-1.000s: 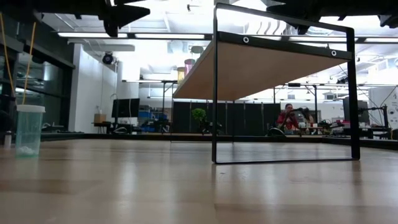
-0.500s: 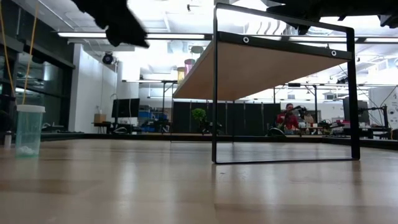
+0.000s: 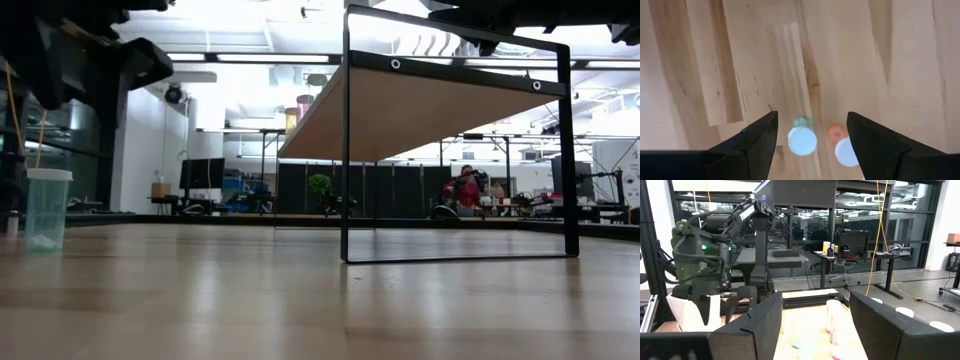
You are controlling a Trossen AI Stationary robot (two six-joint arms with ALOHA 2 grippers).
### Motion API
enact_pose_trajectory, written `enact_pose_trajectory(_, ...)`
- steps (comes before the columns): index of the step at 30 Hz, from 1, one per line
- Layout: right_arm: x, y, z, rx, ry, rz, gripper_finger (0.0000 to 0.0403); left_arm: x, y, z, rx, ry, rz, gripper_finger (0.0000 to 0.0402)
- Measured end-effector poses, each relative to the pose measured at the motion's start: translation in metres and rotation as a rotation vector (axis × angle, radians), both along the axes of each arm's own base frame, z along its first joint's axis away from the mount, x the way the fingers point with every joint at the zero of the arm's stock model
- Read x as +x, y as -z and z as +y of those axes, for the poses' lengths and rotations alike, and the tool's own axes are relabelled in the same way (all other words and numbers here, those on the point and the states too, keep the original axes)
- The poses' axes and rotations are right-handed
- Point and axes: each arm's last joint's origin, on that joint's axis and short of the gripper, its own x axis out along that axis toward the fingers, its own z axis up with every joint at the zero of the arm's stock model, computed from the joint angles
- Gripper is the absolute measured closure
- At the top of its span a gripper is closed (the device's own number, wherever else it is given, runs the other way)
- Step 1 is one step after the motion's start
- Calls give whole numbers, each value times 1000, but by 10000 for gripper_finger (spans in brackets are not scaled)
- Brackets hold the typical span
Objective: Pick and place medicine bottles onto shelf by color
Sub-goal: Put the blue pill bottle on the shelf aligned with the other blue pill bottles
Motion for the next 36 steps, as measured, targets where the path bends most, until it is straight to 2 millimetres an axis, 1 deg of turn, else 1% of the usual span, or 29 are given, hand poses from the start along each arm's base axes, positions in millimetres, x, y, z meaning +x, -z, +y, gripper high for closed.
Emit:
enact_pose_trajectory(4,0,0,0,0,0,0,181,-2,0,-4,14,-11,-2,174)
enact_pose_trajectory(9,0,0,0,3,0,0,181,-2,2,-4,30,-25,-5,174)
enact_pose_trajectory(17,0,0,0,0,0,0,181,-13,22,0,39,-100,73,174)
enact_pose_trajectory(22,0,0,0,0,0,0,181,-11,25,-1,16,-113,46,174)
enact_pose_trajectory(36,0,1,0,0,0,3,181,-4,45,-3,38,-155,136,174)
